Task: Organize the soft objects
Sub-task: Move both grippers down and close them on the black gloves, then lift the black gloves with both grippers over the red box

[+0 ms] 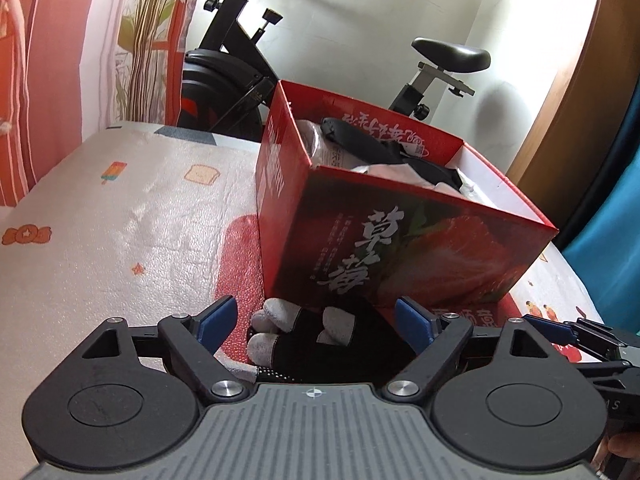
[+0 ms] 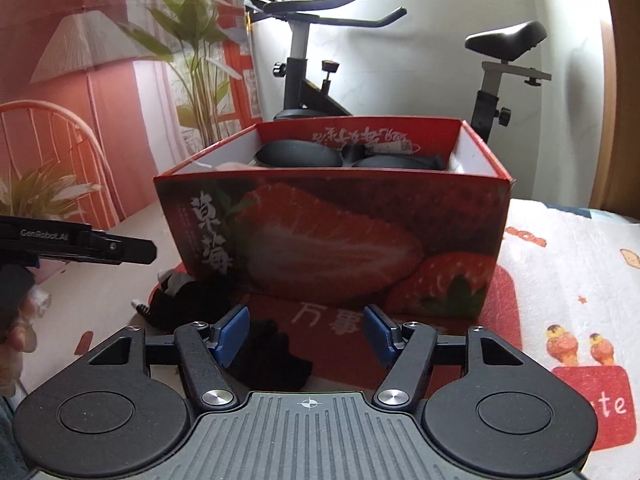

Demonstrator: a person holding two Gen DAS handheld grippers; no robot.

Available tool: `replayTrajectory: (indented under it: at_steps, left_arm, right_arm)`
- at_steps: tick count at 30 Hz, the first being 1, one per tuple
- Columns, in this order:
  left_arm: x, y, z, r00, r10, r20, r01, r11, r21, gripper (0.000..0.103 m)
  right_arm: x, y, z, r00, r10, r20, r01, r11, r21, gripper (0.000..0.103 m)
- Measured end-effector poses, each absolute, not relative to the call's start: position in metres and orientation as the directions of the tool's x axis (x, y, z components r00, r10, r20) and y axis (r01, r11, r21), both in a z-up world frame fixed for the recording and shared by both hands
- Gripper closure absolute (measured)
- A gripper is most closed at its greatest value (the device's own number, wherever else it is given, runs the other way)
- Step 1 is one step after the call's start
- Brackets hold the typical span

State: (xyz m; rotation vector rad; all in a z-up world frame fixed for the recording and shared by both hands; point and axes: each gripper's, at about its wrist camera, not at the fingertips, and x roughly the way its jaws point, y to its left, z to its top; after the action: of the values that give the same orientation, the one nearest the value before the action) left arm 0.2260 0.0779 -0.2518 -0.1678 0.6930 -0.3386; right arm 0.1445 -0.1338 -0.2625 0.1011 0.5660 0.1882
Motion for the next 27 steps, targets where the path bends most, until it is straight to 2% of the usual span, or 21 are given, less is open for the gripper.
replayTrajectory:
  at_steps: [6, 8, 12, 16, 27]
  left_arm:
    - [0.235, 0.073, -0.271, 0.703, -0.380, -0.601, 0.260, 0.924, -0.281, 0.015]
    - [0.237, 0.072, -0.275, 0.701, -0.380, -0.603, 0.259, 0.924, -0.282, 0.015]
    - [0.243, 0.073, -0.281, 0.690, -0.388, -0.611, 0.244, 0.919, -0.309, 0.015]
    - [0.249, 0.074, -0.289, 0.672, -0.397, -0.625, 0.221, 0.913, -0.343, 0.016]
    - [0.244, 0.065, -0.294, 0.655, -0.388, -0.648, 0.219, 0.919, -0.329, 0.018]
  right_arm:
    - [0.151, -0.117, -0.276, 0.786, 0.268, -0.558, -0.215, 0.963, 0.160, 0.044]
    - [0.154, -0.117, -0.282, 0.768, 0.287, -0.572, -0.221, 0.958, 0.184, 0.050]
    - [0.156, -0.123, -0.291, 0.743, 0.306, -0.595, -0.205, 0.951, 0.233, 0.077]
    - [0.157, -0.127, -0.295, 0.740, 0.304, -0.600, -0.190, 0.950, 0.247, 0.082]
    - [0.157, -0.135, -0.298, 0.740, 0.287, -0.608, -0.161, 0.954, 0.254, 0.083]
